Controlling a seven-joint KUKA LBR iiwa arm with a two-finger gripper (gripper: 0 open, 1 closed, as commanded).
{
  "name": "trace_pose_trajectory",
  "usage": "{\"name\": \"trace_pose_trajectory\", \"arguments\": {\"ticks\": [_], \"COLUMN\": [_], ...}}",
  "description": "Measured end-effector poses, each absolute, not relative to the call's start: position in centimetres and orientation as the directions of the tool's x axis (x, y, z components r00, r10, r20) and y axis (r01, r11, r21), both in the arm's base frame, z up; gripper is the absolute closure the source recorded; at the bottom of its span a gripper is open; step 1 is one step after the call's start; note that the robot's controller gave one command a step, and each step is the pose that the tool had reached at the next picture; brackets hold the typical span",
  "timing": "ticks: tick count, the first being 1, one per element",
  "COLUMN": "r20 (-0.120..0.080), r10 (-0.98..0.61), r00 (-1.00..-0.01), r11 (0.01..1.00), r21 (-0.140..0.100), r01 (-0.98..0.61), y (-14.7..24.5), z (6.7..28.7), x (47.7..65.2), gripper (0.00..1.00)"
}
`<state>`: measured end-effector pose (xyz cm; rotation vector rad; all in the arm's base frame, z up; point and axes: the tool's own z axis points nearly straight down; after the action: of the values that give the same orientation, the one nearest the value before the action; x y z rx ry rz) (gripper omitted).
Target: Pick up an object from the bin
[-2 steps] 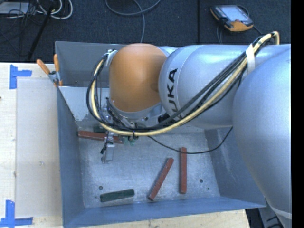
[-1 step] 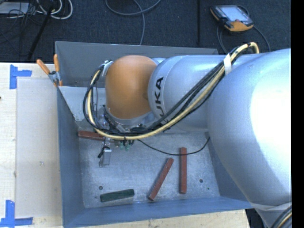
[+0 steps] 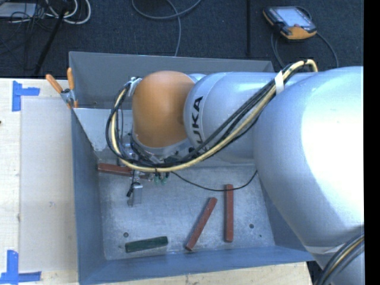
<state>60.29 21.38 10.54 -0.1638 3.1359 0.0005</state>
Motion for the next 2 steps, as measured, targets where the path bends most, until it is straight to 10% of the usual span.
{"name": "trace_pose_trajectory", "arguments": {"ticks": [1, 2], "r20": [-0.003, -0.037], "r10": [0.016, -0.011], "r00": [-1.0, -0.999], "r11": [1.0, 1.0], "r21": [0.001, 0.009], "r01": [0.016, -0.012], "y": [20.7, 20.9], "z": [7.3, 6.5], "x": [61.8, 63.3], "gripper": [0.0, 1.0]}}
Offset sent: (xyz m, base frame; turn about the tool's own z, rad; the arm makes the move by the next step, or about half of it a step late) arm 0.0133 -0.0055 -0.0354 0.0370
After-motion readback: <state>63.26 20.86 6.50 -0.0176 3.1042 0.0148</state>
